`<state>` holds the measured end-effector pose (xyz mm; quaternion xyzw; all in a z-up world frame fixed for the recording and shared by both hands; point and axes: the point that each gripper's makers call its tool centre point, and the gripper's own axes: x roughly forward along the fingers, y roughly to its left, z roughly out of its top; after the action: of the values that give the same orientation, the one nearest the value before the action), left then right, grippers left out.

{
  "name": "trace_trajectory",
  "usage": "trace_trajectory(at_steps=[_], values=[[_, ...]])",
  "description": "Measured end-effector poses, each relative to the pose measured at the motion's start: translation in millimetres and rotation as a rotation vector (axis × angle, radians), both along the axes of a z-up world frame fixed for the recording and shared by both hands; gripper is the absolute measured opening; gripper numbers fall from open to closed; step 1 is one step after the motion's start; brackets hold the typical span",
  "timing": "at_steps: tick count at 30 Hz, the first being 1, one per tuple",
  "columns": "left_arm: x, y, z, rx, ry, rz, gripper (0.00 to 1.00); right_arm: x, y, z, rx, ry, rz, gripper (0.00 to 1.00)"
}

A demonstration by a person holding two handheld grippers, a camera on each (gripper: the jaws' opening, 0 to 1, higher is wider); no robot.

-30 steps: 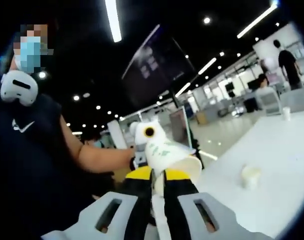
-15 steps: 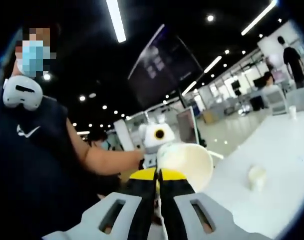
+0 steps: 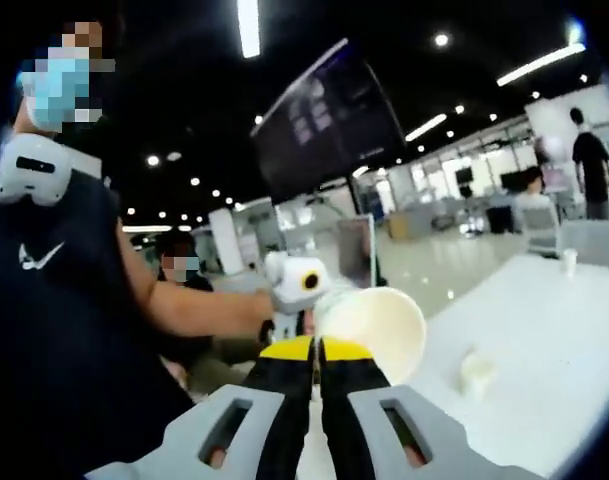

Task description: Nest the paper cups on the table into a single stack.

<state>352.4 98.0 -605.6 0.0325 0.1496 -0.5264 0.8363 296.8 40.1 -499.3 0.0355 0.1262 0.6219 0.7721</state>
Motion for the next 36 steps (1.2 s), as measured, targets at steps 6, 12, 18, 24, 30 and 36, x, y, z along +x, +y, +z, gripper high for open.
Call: trace_trajectory(at_steps=[6, 12, 18, 24, 30, 36], values=[[7.1, 24.3, -11.2, 0.046, -0.005, 0.091, 0.98, -0.2, -0.1, 2.8, -0.139, -0.063, 0.014, 0.0], [4.3, 39.5, -24.4, 0.058, 0.01, 0.136, 0.98, 0.4, 0.4, -13.8, -0.36, -0.091, 0.043, 0.0], [3.1, 54.4, -35.8, 0.102, 0.023, 0.177, 0.98, 2.5, 3.1, -28.5, -0.522, -0.088, 0.073, 0.0], [1.9, 67.6, -45.4, 0.128, 0.019, 0.206, 0.98, 3.0, 4.2, -35.2, -0.667, -0.124, 0.111, 0.0], [1.7, 75.3, -51.7, 0.168, -0.007, 0.207, 0.98, 6.5, 2.6, -40.0, -0.835, -0.152, 0.146, 0.0], [-0.9, 81.4, -61.3, 0.19, -0.011, 0.218, 0.98, 4.1, 1.4, -51.3, -1.009, -0.171, 0.188, 0.0]])
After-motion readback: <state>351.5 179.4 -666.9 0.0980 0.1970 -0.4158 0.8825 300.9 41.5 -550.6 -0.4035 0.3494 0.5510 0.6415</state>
